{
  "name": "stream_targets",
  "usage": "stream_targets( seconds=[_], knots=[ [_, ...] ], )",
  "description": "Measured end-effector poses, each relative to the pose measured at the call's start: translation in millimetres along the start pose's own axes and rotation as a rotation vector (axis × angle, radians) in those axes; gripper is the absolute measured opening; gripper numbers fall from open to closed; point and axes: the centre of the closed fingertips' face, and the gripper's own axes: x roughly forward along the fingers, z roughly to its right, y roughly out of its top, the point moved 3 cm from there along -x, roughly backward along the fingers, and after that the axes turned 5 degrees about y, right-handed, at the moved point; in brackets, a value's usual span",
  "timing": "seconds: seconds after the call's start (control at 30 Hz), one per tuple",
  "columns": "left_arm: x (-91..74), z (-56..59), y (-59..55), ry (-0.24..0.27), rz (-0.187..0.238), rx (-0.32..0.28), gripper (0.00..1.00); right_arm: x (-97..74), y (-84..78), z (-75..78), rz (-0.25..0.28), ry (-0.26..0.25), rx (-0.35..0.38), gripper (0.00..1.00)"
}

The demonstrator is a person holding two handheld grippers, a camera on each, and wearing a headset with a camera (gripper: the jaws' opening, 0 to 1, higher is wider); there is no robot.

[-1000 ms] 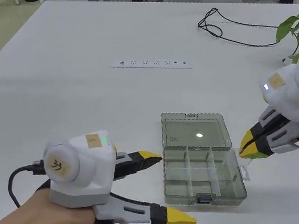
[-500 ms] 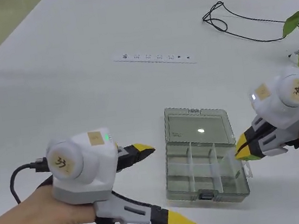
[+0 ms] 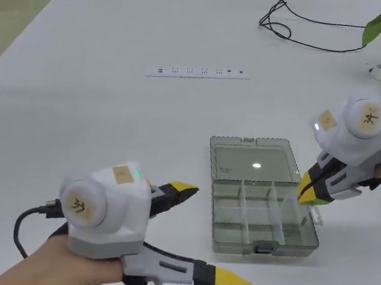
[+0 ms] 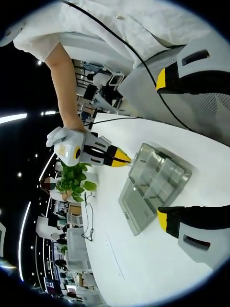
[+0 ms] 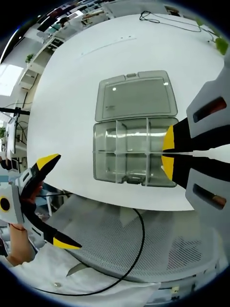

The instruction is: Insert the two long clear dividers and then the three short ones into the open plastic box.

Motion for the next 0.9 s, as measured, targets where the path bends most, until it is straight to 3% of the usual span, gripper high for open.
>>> stream_targets(
  seconds=[0.27,0.9],
  knots=[
    [0.0,1.0,0.2,0.0,0.002,-0.003,1.0,2.5,-4.2,0.9,0.027,0.018,0.039,0.02],
    [1.3,1.3,0.6,-0.006,0.0,-0.004,0.99,13.5,-12.0,4.9,0.075,-0.021,-0.03,0.02]
  ],
)
